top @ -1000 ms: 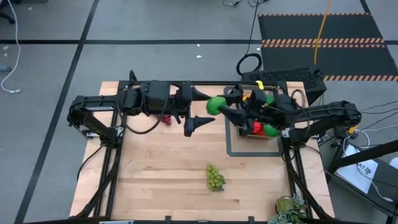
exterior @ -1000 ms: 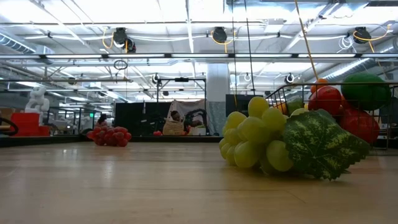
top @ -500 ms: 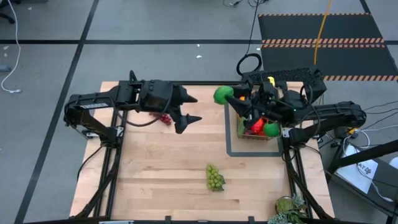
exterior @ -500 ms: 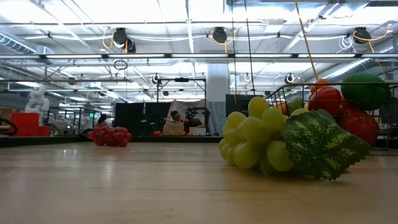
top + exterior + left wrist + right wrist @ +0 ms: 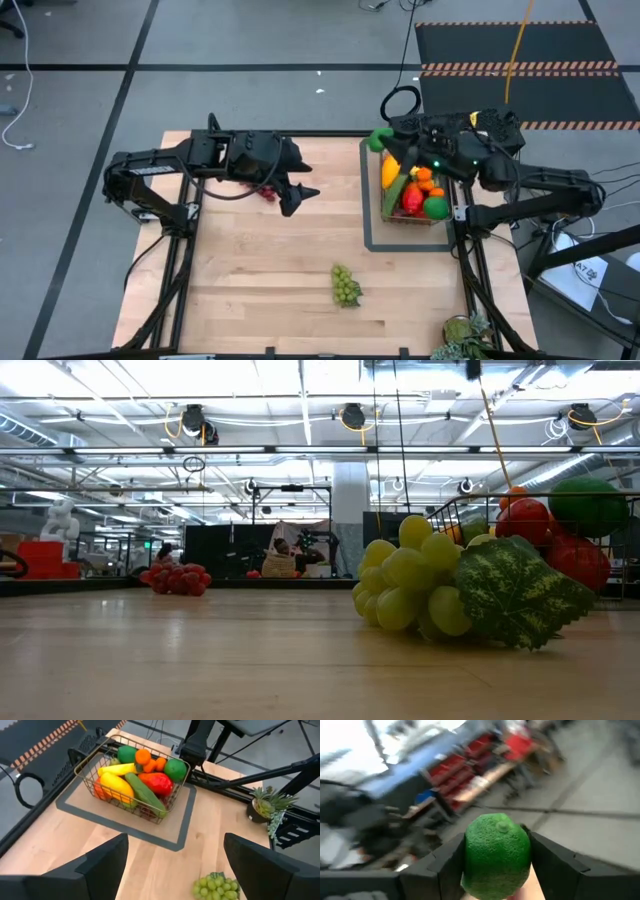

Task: Build produce basket
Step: Put the green lime into the wire basket

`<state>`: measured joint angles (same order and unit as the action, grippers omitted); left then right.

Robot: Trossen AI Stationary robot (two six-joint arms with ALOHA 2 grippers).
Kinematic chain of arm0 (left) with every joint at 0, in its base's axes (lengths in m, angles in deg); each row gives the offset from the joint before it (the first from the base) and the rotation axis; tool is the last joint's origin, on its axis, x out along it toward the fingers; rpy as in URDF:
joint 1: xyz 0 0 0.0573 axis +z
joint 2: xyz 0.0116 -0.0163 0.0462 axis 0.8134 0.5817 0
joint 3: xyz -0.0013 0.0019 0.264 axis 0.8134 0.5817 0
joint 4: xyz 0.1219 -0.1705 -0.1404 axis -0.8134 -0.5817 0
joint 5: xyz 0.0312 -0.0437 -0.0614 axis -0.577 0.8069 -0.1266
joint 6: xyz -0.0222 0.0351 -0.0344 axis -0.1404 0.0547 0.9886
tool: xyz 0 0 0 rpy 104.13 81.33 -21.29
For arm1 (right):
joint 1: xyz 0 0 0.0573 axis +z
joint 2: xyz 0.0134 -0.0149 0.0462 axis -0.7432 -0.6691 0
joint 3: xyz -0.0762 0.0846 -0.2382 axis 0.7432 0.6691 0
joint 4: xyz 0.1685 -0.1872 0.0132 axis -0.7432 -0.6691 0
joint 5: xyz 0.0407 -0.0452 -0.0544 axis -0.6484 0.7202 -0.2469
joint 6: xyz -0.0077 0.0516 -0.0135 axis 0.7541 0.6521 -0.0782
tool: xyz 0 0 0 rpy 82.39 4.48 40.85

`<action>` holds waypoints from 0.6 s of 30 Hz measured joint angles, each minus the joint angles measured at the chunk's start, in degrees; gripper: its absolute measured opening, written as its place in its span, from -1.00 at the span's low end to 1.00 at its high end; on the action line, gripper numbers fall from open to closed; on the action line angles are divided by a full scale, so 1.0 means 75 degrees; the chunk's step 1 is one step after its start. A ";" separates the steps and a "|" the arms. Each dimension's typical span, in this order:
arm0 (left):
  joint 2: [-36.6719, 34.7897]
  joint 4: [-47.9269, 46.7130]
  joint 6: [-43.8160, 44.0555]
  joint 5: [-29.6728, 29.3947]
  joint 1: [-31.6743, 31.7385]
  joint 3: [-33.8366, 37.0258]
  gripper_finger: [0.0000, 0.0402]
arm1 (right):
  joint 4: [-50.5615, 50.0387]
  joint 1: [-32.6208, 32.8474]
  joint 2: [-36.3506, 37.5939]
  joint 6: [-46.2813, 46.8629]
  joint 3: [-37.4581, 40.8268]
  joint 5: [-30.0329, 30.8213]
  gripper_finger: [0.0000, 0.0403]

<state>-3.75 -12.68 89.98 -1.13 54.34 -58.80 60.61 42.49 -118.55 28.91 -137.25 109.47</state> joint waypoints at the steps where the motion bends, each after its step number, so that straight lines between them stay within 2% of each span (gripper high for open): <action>1: 0.0000 0.0002 0.0045 0.0021 -0.0004 0.0000 0.61 | -0.0387 -0.0132 0.0086 0.0264 0.0000 0.0028 0.02; 5: 0.0000 0.0012 0.0182 0.0186 -0.0003 0.0000 0.57 | -0.1627 -0.0658 0.0291 0.1241 0.0000 0.0212 0.02; 8: 0.0000 0.0063 0.0182 0.0194 -0.0003 0.0000 0.57 | -0.2078 -0.1040 0.0292 0.1584 0.0133 0.0204 0.02; 13: 0.0000 0.0248 0.0182 0.0200 -0.0003 0.0000 0.58 | -0.2042 -0.1556 0.0286 0.2141 0.0939 0.0193 0.02; 18: 0.0003 0.0245 0.0509 0.0200 -0.0006 0.0000 0.54 | -0.1245 -0.2014 0.0372 0.2768 0.2085 0.0184 0.02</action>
<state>-3.73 -10.85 93.80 0.37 54.29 -58.80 51.28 27.39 -115.76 49.68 -121.61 110.85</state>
